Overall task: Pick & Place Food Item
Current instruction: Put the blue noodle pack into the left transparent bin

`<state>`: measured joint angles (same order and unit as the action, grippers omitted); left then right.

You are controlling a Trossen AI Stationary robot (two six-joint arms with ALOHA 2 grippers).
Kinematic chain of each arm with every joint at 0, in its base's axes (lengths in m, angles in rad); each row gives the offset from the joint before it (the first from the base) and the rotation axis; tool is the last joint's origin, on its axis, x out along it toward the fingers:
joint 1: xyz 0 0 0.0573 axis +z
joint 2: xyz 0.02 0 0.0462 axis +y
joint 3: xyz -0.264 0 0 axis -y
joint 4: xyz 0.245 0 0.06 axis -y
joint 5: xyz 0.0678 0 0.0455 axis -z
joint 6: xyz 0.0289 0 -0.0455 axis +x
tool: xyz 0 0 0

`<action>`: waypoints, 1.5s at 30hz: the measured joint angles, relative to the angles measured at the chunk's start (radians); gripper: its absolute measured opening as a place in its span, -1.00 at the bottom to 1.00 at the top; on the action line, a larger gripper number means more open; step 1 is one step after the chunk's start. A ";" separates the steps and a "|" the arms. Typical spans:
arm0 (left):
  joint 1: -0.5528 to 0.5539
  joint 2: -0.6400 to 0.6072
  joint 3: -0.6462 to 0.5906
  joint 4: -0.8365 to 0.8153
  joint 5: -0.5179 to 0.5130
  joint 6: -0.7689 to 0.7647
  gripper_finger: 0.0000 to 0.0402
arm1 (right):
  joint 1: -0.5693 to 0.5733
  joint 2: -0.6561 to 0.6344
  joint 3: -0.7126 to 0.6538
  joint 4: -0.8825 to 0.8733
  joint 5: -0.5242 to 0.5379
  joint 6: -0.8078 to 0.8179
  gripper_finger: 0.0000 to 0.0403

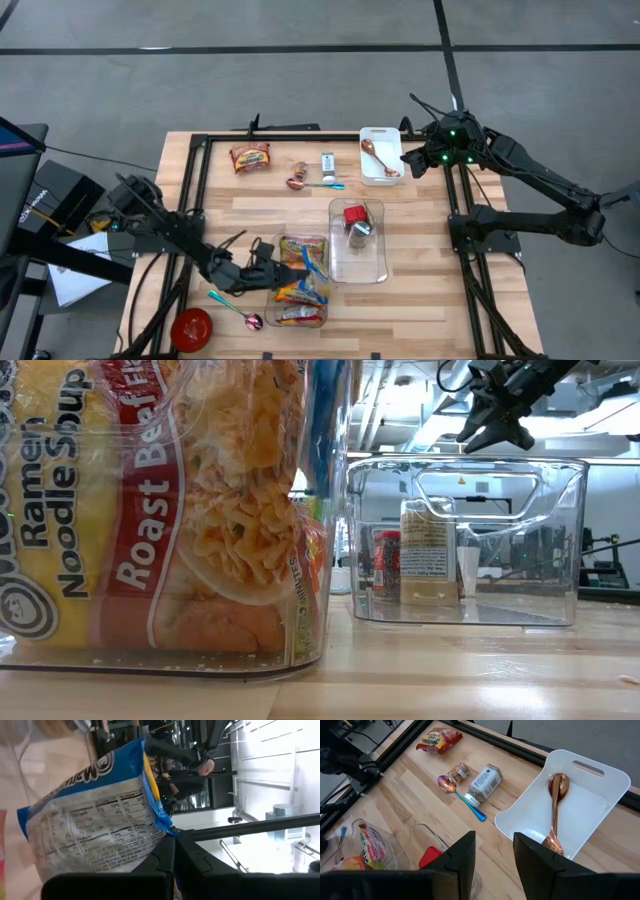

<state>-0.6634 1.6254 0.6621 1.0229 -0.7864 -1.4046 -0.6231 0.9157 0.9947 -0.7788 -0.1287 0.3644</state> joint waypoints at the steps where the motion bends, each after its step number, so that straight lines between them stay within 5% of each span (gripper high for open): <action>1: -0.005 0.009 0.003 0.002 0.000 -0.011 -1.00 | 0.000 0.000 0.000 0.000 0.000 -0.002 -0.37; 26: -0.093 0.044 0.011 -0.162 -0.021 -0.146 -0.98 | -0.001 0.000 0.000 -0.011 0.000 -0.050 -0.37; 45: -0.209 0.043 0.011 -0.196 0.082 -0.179 -0.65 | -0.001 0.000 0.000 -0.010 0.000 -0.051 -0.37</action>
<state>-0.8729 1.6681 0.6731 0.8267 -0.7040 -1.5833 -0.6239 0.9157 0.9951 -0.7891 -0.1291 0.3138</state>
